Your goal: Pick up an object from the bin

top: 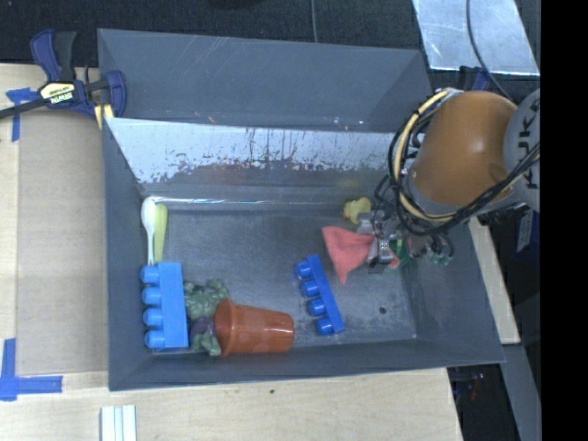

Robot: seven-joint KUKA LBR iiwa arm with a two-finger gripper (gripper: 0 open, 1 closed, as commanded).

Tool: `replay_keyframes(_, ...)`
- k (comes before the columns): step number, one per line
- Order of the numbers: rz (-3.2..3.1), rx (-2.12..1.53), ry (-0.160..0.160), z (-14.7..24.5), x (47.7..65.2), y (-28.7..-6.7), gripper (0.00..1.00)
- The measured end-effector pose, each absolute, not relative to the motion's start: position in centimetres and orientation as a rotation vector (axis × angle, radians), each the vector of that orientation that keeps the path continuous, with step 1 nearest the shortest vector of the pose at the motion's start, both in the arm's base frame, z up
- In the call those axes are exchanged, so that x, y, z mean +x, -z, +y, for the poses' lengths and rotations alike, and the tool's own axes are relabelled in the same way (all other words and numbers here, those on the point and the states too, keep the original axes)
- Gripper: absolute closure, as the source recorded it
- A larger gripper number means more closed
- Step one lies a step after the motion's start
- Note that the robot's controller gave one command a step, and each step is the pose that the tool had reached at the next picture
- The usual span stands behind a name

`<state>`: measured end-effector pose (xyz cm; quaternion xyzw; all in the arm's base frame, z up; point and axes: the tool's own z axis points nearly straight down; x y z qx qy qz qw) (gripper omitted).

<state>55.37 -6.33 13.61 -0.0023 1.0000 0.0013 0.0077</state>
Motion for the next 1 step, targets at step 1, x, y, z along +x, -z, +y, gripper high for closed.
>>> replay_keyframes(1, 3.123, -0.082, -0.003, -7.05, 56.2, -20.61, 1.0)
